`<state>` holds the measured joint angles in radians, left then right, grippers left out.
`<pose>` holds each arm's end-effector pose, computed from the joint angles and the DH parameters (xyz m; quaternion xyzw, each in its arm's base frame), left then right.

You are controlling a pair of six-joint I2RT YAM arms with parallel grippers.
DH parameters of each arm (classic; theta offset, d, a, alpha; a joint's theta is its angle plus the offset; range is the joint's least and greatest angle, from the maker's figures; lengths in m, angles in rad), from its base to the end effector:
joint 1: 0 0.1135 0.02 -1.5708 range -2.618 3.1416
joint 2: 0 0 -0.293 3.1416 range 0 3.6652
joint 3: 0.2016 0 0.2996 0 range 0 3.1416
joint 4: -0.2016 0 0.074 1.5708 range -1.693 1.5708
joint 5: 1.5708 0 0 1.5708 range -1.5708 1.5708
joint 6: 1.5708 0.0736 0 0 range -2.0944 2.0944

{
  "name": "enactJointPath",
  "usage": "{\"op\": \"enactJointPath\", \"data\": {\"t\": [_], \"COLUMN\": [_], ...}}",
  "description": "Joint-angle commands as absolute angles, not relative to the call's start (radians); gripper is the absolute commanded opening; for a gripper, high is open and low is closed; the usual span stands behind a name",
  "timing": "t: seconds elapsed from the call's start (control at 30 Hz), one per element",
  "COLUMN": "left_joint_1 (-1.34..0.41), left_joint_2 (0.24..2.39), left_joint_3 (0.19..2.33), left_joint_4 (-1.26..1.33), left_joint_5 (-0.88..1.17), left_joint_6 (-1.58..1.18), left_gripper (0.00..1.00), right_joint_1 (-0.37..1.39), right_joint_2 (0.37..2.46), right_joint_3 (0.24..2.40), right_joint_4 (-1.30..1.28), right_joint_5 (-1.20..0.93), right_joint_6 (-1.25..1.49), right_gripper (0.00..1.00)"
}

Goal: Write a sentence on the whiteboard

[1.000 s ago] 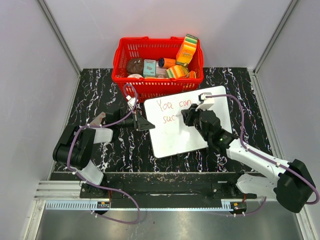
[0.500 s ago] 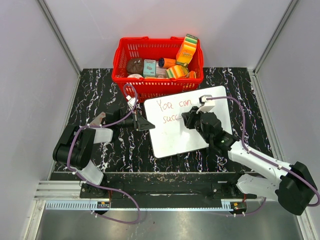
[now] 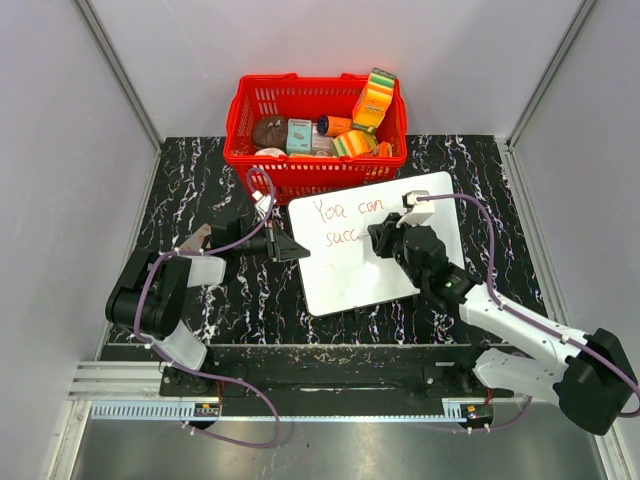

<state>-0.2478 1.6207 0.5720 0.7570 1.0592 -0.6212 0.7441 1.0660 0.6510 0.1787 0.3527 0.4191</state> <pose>0.3123 -0.1452 0.1500 0.1677 0.7364 -0.5845 0.2966 0.2454 0.1914 0.2730 -0.0180 0.7807 0.2195 0.5848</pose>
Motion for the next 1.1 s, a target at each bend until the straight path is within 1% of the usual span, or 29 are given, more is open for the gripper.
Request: {"op": "enactJointPath", "data": {"t": [0.0,0.27,0.9,1.07], "left_joint_1": [-0.265,-0.265,-0.265,-0.265], "left_joint_2": [1.624,1.625,1.628,1.626], "left_joint_3": [0.583,0.583,0.584,0.584], "left_joint_4": [0.805,0.805,0.804,0.804], "left_joint_5": [1.055,1.054,1.054,1.054], "left_joint_6": [-0.537,-0.535,-0.537,-0.535], "left_gripper": [0.00,0.00,0.00,0.00], "right_joint_1": [0.749,0.749,0.749,0.747], "right_joint_2": [1.022,1.032,1.106,1.112], "right_joint_3": [0.678,0.704,0.726,0.719], "right_joint_4": [0.192,0.206,0.244,0.235], "right_joint_5": [0.416,0.437,0.357,0.364], "right_joint_6": [0.393,0.357,0.390,0.388], "right_gripper": [0.00,0.00,0.00,0.00]}}
